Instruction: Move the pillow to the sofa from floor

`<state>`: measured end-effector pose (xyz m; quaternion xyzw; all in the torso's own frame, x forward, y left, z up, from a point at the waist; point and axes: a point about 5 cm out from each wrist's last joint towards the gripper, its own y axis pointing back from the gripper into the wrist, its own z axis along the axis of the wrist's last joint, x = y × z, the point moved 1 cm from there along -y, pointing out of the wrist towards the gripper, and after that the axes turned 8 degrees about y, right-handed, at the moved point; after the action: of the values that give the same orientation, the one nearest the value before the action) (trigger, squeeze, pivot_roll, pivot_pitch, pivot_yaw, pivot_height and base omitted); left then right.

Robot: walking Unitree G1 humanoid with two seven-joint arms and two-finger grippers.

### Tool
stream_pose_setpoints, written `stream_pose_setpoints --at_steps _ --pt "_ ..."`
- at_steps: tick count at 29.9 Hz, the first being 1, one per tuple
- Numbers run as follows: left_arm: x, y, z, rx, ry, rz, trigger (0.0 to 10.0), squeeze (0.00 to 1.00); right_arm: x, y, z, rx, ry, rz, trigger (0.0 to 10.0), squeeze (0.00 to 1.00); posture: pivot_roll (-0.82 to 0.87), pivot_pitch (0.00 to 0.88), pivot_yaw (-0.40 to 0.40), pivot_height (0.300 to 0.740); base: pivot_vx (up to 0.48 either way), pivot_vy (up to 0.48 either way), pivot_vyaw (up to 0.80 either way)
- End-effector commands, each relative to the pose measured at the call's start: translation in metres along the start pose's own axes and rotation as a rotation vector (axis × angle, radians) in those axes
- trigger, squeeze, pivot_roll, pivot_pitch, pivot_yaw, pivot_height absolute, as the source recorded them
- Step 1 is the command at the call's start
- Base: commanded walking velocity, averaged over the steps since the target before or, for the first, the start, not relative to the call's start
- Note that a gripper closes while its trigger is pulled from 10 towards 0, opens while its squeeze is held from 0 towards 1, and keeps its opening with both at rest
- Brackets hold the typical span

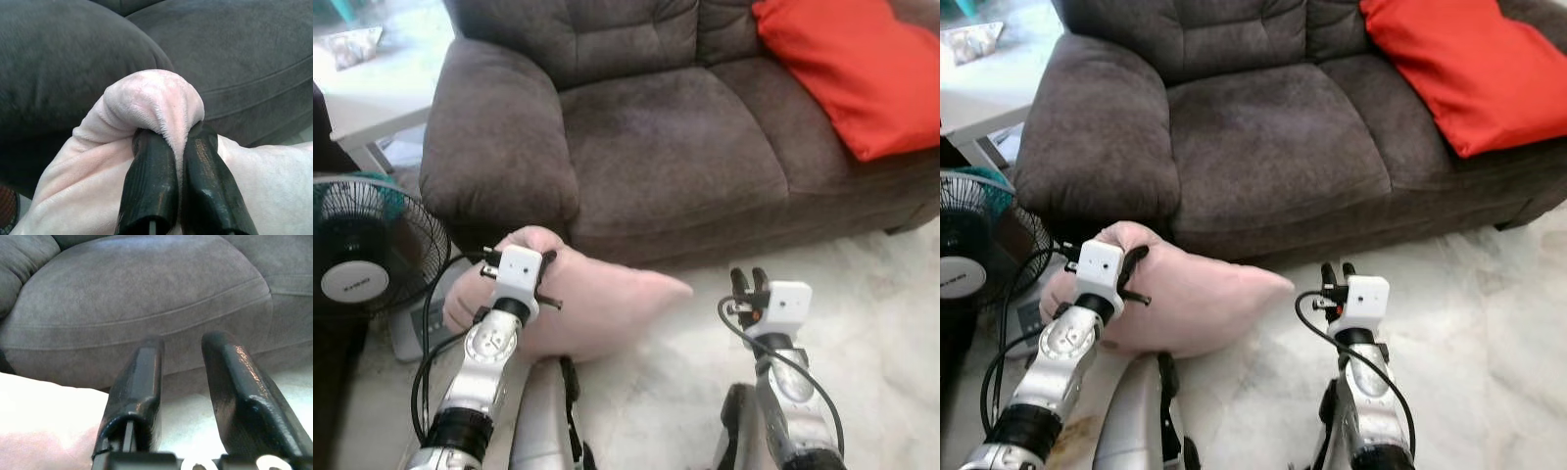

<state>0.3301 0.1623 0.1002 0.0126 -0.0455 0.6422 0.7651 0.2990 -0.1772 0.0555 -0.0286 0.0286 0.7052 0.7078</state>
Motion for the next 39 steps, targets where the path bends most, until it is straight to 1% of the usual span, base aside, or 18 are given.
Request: stream_pose_setpoints --at_steps 1,3,7,10,16,21,29,33,34,36,37,39 --pt "0.0018 -0.0057 0.0304 -0.131 -0.019 0.000 10.0 0.00 -0.0013 0.0013 0.0007 -0.004 -0.008 -0.006 10.0 0.00 0.14 0.072 0.045 0.603 0.000 0.000 0.00" --pt "0.0018 -0.0053 0.0302 -0.129 -0.020 0.000 10.0 0.00 -0.0015 0.0008 0.0011 -0.004 -0.008 -0.005 10.0 0.00 0.14 0.072 0.045 0.613 0.000 0.000 0.00" --pt "0.0020 -0.0050 0.0307 -0.129 -0.021 0.000 10.0 0.00 -0.0006 -0.0001 0.0018 -0.007 -0.012 -0.002 10.0 0.00 0.15 0.073 0.044 0.648 0.000 0.000 0.00" --pt "0.0025 -0.0053 0.0315 -0.130 -0.022 0.001 10.0 0.00 0.0011 -0.0004 0.0018 -0.008 -0.013 0.005 10.0 0.00 0.15 0.074 0.045 0.663 0.000 0.000 0.00" --pt "0.0026 -0.0060 0.0330 -0.127 -0.025 -0.005 10.0 0.00 0.0021 -0.0003 -0.0006 0.006 -0.012 0.012 10.0 0.00 0.15 0.083 0.048 0.663 0.000 0.000 0.00" --pt "0.0005 -0.0061 0.0336 -0.127 -0.019 -0.008 10.0 0.00 0.0005 -0.0004 -0.0005 0.006 -0.014 0.009 10.0 0.00 0.15 0.099 0.046 0.663 0.000 0.000 0.00" --pt "-0.0012 -0.0045 0.0341 -0.129 -0.006 -0.012 10.0 0.00 0.0014 -0.0015 0.0011 -0.005 -0.016 0.012 10.0 0.00 0.16 0.101 0.044 0.663 0.000 0.000 0.00" --pt "-0.0003 -0.0040 0.0346 -0.130 -0.005 -0.011 10.0 0.00 0.0016 -0.0019 0.0008 -0.001 -0.013 0.011 10.0 0.00 0.16 0.101 0.044 0.685 0.000 0.000 0.00" --pt "-0.0003 -0.0040 0.0346 -0.130 -0.005 -0.011 10.0 0.00 0.0016 -0.0019 0.0008 -0.001 -0.013 0.011 10.0 0.00 0.16 0.101 0.044 0.685 0.000 0.000 0.00" --pt "-0.0004 -0.0037 0.0346 -0.129 -0.002 -0.010 10.0 0.00 0.0021 -0.0016 0.0009 -0.003 -0.016 0.013 10.0 0.00 0.16 0.100 0.045 0.705 0.000 0.000 0.00" --pt "-0.0010 -0.0035 0.0345 -0.128 0.001 -0.012 10.0 0.00 0.0019 -0.0015 0.0007 -0.004 -0.018 0.013 10.0 0.00 0.16 0.098 0.046 0.715 -0.345 0.000 0.00" --pt "-0.0012 -0.0033 0.0344 -0.127 0.001 -0.013 10.0 0.00 0.0019 -0.0015 0.0006 -0.004 -0.019 0.013 10.0 0.00 0.16 0.098 0.046 0.720 -0.345 0.000 0.00"
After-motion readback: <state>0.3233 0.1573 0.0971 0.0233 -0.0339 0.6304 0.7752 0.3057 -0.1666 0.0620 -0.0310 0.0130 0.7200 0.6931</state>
